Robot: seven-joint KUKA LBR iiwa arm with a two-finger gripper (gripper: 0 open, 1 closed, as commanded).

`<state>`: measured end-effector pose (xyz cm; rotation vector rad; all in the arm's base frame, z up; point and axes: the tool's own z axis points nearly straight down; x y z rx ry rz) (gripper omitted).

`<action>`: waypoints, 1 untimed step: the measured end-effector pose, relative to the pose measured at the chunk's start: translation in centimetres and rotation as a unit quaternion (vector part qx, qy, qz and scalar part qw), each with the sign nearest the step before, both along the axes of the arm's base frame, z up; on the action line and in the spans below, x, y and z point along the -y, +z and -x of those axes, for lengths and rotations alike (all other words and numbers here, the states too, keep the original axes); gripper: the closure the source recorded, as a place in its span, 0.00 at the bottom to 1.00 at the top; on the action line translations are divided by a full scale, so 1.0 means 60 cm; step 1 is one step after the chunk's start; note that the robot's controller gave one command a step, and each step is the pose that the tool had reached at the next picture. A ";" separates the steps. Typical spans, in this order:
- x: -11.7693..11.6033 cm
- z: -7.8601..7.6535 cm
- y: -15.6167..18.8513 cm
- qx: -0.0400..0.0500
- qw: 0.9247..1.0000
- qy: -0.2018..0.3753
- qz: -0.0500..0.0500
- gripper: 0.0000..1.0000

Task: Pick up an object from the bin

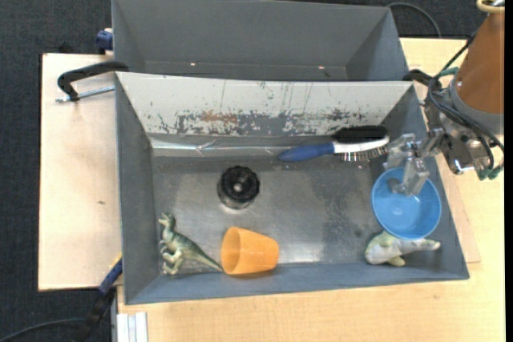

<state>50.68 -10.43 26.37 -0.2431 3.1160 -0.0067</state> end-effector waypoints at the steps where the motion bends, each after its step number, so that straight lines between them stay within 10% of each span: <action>1: 0.033 0.008 -0.006 -0.005 0.993 0.119 0.001 1.00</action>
Offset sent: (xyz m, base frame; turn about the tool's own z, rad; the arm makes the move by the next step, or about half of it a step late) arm -0.0061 -0.0193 -0.0045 -0.2403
